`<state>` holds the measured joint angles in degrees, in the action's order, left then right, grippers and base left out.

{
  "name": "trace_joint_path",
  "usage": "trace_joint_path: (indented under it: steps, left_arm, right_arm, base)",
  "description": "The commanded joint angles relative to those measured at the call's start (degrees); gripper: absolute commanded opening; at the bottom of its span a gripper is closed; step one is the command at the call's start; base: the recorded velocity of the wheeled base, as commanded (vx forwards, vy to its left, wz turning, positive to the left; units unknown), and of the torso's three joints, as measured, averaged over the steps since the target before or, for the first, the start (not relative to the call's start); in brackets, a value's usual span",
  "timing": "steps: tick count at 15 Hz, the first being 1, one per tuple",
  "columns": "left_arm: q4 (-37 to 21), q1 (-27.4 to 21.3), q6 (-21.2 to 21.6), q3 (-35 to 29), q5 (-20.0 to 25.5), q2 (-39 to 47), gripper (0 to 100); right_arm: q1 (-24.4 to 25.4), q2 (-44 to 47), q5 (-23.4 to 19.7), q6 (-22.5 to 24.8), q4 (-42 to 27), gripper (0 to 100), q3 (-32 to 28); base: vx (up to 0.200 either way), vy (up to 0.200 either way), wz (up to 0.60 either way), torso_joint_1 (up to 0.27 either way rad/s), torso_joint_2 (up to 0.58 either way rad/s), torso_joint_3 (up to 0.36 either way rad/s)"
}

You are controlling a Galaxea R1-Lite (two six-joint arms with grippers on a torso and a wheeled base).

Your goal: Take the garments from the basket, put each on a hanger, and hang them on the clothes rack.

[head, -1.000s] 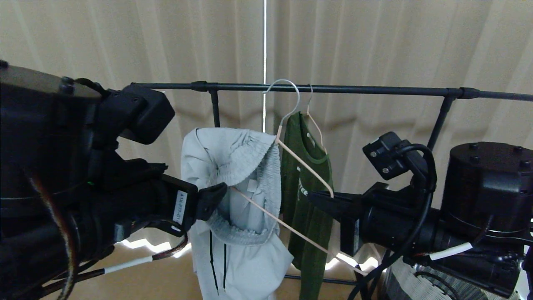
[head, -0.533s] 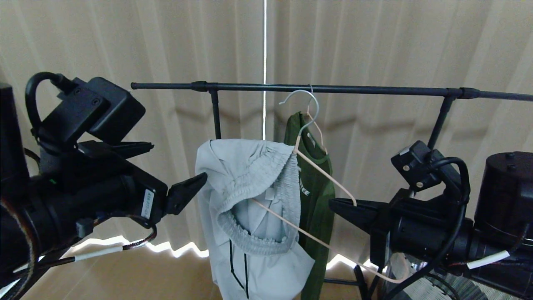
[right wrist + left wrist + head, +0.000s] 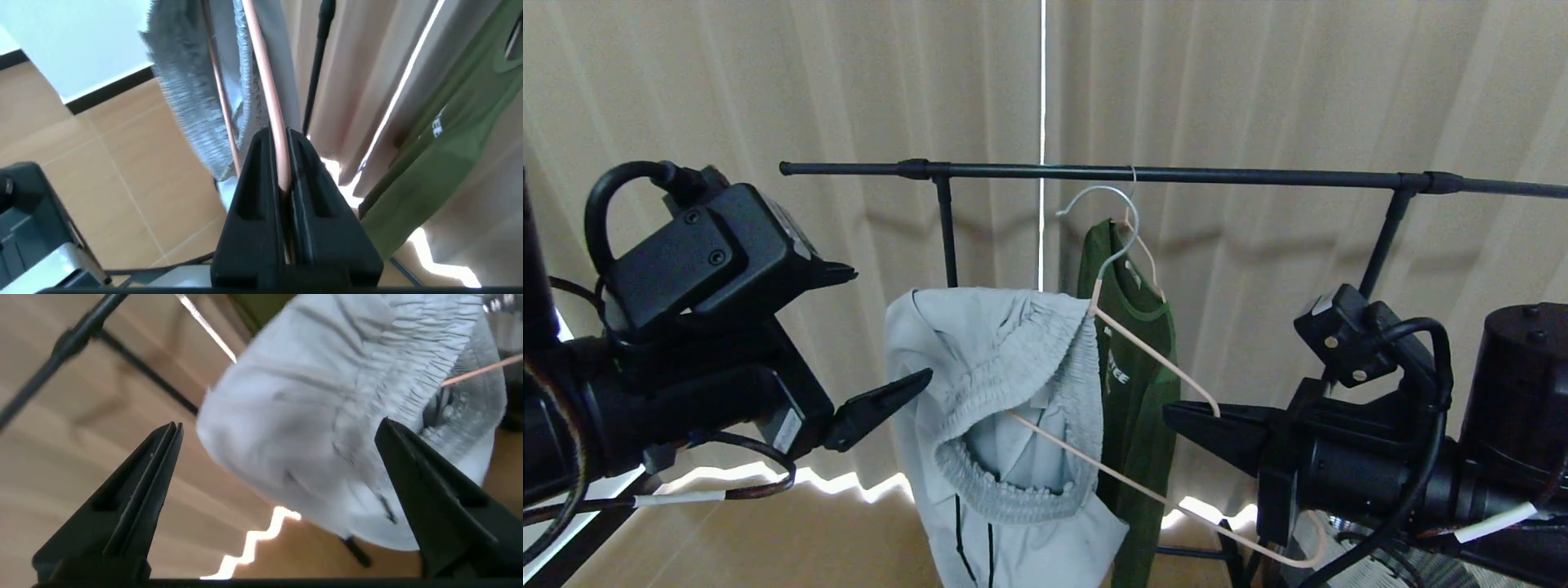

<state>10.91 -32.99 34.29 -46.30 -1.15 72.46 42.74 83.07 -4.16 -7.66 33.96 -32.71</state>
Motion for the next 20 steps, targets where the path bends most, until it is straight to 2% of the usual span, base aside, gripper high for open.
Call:
trace_joint_path:
  steps: [1,5,9,16,18,20]
  left_arm:
    - [-0.01,0.20,0.60,-1.86,0.88,3.04,100]
    - [0.43,0.20,0.86,-5.47,1.23,6.46,100]
    - [5.26,0.20,0.86,-3.53,1.23,7.52,100]
    - [6.23,0.20,0.95,-3.09,1.23,7.87,100]
    - [6.93,0.20,3.94,-3.01,1.67,8.31,100]
    - [6.93,0.20,5.87,-3.01,5.28,8.57,100]
  right_arm:
    - [0.06,-0.01,-0.50,0.01,0.05,0,0.01]
    - [0.06,-0.10,-0.41,0.01,0.05,0,0.10]
    - [0.06,-0.89,-0.50,-0.08,0.05,0,0.54]
    - [0.06,-1.15,-0.59,0.01,0.05,0,0.98]
    - [0.15,-0.89,-0.59,0.18,0.05,0,0.28]
    - [0.24,-0.98,-2.17,0.27,0.05,0,0.36]
  base:
    - [0.000,0.000,0.00,0.000,0.00,0.000]
    - [0.000,0.000,0.00,0.000,0.00,0.000]
    - [0.000,0.000,0.00,0.000,0.00,0.000]
    - [0.000,0.000,0.00,0.000,0.00,0.000]
    - [0.000,0.000,0.00,0.000,0.00,0.000]
    - [0.000,0.000,0.00,0.000,0.00,0.000]
